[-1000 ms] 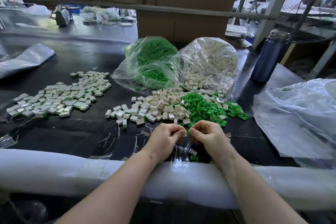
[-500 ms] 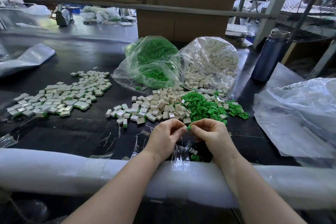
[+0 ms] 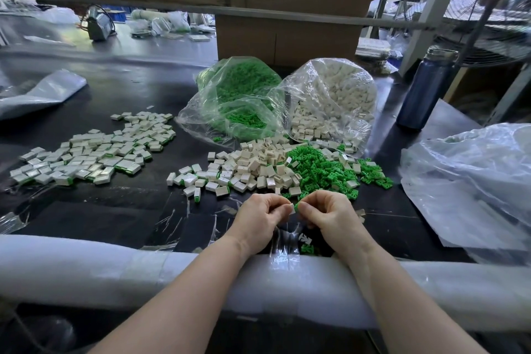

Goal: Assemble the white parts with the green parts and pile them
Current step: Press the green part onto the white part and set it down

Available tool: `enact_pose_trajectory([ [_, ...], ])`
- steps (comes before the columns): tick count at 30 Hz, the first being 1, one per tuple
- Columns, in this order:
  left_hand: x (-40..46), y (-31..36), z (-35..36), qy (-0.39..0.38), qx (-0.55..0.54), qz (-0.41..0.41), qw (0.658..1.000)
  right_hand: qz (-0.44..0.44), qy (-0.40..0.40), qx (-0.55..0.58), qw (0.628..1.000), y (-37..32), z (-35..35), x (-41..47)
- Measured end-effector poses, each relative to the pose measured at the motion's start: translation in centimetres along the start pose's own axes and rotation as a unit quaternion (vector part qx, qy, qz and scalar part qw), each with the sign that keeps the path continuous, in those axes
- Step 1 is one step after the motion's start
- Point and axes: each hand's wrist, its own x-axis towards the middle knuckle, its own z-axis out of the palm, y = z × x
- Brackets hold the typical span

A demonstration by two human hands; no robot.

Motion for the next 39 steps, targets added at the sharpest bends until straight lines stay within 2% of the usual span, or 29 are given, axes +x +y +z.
enact_pose_trajectory([
  [6, -0.10, 0.10, 0.00, -0.010, 0.008, 0.006, 1.000, 0.010, 0.013, -0.012, 1.000, 0.03, 0.05, 0.10],
  [13, -0.11, 0.04, 0.07, -0.009, 0.024, 0.006, 1.000, -0.021, -0.012, -0.047, 0.999, -0.39, 0.10, -0.20],
  [20, -0.12, 0.38, 0.35, 0.018, -0.006, 0.017, 1.000, -0.006, 0.025, 0.064, 0.998, -0.06, 0.01, -0.04],
  [31, -0.23, 0.55, 0.32, 0.021, -0.027, 0.007, 0.999, -0.038, -0.021, 0.094, 0.995, -0.14, -0.09, -0.29],
  [36, -0.15, 0.77, 0.15, 0.013, -0.088, 0.010, 0.996, -0.023, 0.002, 0.134, 0.991, 0.01, -0.16, -0.09],
  [39, -0.15, 0.91, 0.09, 0.006, -0.086, 0.025, 0.996, -0.013, -0.045, 0.130, 0.990, -0.06, 0.02, -0.03],
])
